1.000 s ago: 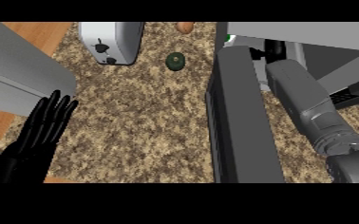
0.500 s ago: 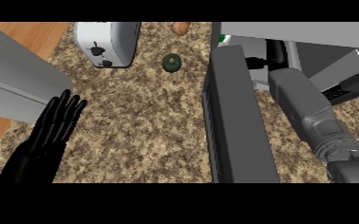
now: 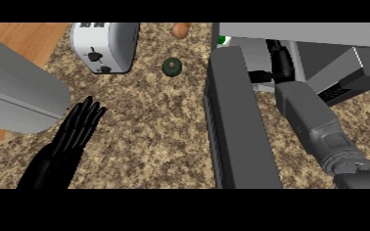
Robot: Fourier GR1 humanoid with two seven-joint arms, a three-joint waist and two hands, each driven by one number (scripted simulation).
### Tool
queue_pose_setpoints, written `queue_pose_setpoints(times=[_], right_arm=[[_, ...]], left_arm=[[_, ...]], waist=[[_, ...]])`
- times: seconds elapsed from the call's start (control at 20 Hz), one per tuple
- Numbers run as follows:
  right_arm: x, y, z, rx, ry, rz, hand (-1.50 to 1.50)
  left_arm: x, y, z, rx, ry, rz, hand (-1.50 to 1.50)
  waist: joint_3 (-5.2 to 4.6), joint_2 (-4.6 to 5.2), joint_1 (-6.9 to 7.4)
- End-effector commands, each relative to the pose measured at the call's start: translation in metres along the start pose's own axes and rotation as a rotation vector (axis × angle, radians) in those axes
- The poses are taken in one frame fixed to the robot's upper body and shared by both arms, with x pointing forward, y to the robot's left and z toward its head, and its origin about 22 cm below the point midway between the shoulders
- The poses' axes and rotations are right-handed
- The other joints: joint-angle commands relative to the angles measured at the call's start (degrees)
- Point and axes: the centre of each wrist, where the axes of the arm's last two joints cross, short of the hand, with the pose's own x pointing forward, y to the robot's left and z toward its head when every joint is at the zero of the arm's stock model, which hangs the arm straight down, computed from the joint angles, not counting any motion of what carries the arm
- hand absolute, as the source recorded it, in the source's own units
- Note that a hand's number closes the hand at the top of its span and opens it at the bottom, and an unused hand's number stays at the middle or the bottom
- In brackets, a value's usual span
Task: Pick up the milk, place it into the microwave and close the microwave
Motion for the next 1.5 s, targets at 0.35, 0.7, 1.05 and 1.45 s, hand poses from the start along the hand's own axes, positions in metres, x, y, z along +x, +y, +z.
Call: queue_pose_setpoints(times=[0.35, 0.7, 1.05, 1.45], right_arm=[[-0.041, -0.004, 0.052, 0.074, -0.009, -0.206, -1.50], [-0.054, -0.008, 0.071, 0.073, -0.044, -0.213, -1.50], [-0.069, -0.027, 0.104, 0.123, -0.019, -0.237, -1.50], [-0.075, -0.087, 0.145, 0.146, -0.046, -0.204, -1.50]], left_arm=[[-0.015, -0.007, -0.023, -0.180, 0.062, -0.004, -1.50], [-0.043, -0.030, -0.036, -0.334, 0.072, -0.055, 1.50], [-0.050, -0.042, -0.057, -0.305, 0.140, -0.116, 1.50], [-0.098, -0.064, -0.065, -0.516, 0.259, -0.111, 1.50]], waist=[[-0.12, -1.51, -3.69], [-0.19, -1.89, -4.22], [-0.34, -2.91, -6.34], [-0.42, -3.10, -7.64]])
